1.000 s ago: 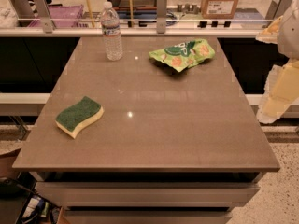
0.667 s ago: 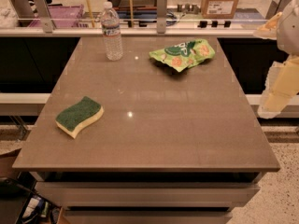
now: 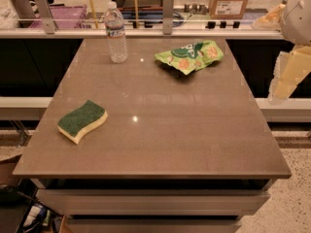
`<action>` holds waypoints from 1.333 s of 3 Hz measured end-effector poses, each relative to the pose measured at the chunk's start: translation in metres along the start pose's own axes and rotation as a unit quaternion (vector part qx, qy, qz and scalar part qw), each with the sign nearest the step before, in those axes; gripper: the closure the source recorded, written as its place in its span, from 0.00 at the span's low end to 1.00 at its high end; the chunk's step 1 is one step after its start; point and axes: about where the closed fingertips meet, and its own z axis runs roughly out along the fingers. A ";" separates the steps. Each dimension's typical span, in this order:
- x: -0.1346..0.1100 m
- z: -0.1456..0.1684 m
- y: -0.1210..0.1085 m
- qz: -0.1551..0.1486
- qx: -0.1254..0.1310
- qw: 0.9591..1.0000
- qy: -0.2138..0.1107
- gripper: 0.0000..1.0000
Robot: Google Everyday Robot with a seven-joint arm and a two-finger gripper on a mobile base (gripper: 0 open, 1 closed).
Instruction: Move green rice chip bag near sponge
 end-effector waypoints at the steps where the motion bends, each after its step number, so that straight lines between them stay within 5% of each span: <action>1: 0.003 0.016 -0.020 -0.005 0.020 1.000 0.010 0.00; 2: 0.004 0.034 -0.041 0.010 0.064 0.997 0.045 0.00; 4: 0.012 0.035 -0.048 0.021 0.080 0.995 0.061 0.00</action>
Offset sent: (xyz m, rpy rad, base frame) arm 0.0890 -0.0146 -0.0299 -0.1793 -0.2286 -0.2619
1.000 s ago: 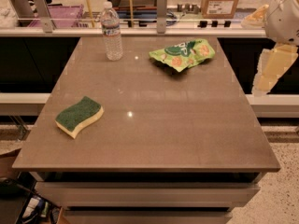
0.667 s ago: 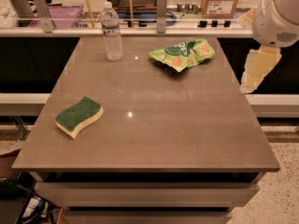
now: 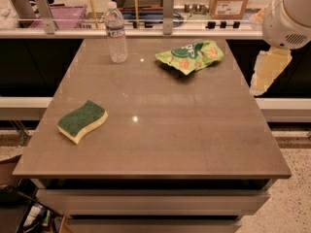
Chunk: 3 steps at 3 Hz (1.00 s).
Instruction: Move green rice chip bag near sponge
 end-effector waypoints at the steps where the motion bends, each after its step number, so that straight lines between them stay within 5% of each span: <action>1: 0.000 0.005 -0.016 -0.018 0.017 1.000 -0.006 0.00; 3: -0.014 0.037 -0.063 -0.091 0.043 0.994 -0.036 0.00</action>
Offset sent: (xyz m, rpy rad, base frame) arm 0.0968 0.0010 0.0122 -0.0564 -0.1749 0.2200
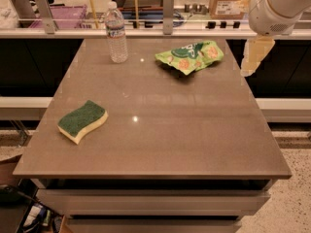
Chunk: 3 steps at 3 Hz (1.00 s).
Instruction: Move green rice chip bag near sponge
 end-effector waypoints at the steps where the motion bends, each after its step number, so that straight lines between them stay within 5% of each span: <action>1: -0.009 0.025 -0.010 -0.031 -0.017 0.999 -0.015 0.00; 3: -0.018 0.076 -0.027 -0.084 -0.065 0.994 -0.031 0.00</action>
Offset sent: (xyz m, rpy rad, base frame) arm 0.0698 0.0390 -0.0397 -0.0870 0.1112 0.2283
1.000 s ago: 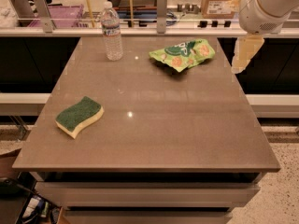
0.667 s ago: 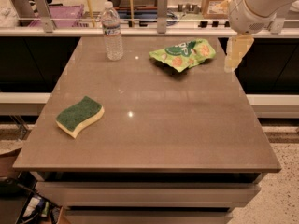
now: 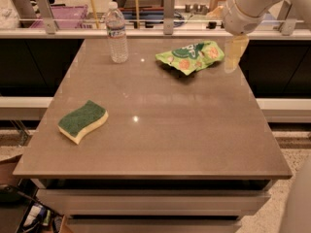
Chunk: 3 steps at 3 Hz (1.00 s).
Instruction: Move green rice chip bag near sponge
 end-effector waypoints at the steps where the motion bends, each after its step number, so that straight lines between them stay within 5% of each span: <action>1: 0.004 0.027 -0.007 -0.011 -0.025 1.000 -0.013 0.00; 3: 0.001 0.082 -0.018 -0.025 -0.056 0.997 -0.055 0.00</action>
Offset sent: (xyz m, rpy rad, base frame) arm 0.0662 0.0020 -0.0576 0.0412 0.1384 0.0915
